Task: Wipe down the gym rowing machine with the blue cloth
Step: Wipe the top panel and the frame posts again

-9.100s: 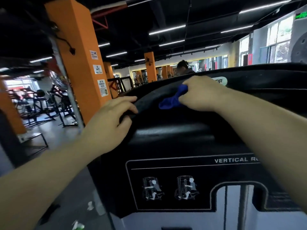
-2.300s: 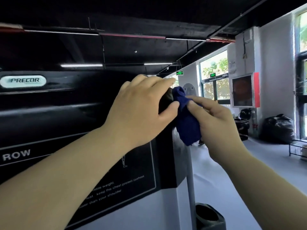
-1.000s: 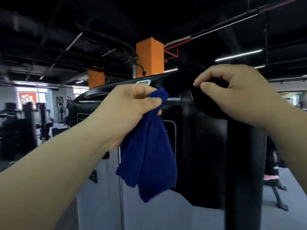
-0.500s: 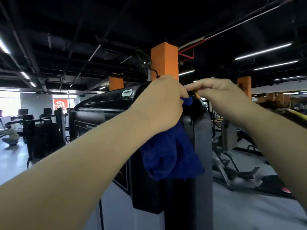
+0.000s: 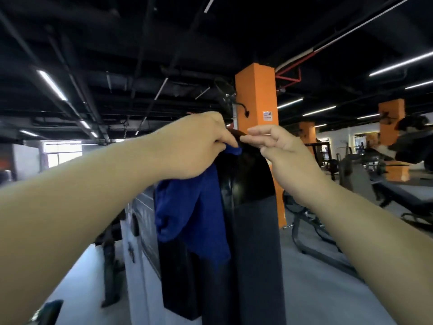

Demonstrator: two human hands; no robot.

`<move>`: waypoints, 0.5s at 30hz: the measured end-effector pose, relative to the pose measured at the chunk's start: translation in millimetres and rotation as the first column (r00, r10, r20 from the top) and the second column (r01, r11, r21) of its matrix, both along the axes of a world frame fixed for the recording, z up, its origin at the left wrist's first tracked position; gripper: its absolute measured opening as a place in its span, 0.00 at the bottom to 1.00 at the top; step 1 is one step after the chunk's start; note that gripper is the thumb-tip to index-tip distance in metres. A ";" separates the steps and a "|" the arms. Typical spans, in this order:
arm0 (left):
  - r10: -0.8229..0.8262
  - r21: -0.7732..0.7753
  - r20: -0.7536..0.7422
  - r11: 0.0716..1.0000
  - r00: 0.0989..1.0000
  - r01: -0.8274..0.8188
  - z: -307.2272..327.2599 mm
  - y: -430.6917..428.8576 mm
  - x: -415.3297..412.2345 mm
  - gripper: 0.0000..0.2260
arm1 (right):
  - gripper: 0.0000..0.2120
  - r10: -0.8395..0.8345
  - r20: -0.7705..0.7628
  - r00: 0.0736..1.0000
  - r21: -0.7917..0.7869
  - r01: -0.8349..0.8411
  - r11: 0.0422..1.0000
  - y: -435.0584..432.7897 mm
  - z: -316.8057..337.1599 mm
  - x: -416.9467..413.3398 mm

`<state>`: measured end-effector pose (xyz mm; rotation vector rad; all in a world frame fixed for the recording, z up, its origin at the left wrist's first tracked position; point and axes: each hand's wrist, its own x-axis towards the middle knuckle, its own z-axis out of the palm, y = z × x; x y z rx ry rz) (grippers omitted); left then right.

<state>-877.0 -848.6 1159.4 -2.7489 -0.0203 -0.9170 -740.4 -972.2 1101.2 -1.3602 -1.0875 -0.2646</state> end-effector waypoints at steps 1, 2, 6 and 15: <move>0.020 0.044 -0.041 0.999 0.999 -0.018 5.0 -6.5 8.6 0.15 | 0.22 0.039 -0.027 0.999 0.020 -0.038 0.999 0.3 -0.5 2.5; 0.043 0.085 -0.075 0.996 0.996 -0.036 9.3 -12.1 18.3 0.16 | 0.23 0.088 -0.055 0.995 0.040 -0.086 0.995 0.4 -1.0 5.0; 0.129 0.128 -0.139 0.986 0.982 -0.111 19.4 -24.6 28.4 0.18 | 0.25 0.173 -0.069 0.982 0.099 -0.166 0.981 2.5 -8.8 16.0; 0.188 0.092 -0.141 0.980 0.972 -0.177 17.0 -34.8 32.1 0.18 | 0.30 0.366 -0.088 0.926 0.120 -0.355 0.927 -4.3 -11.8 30.7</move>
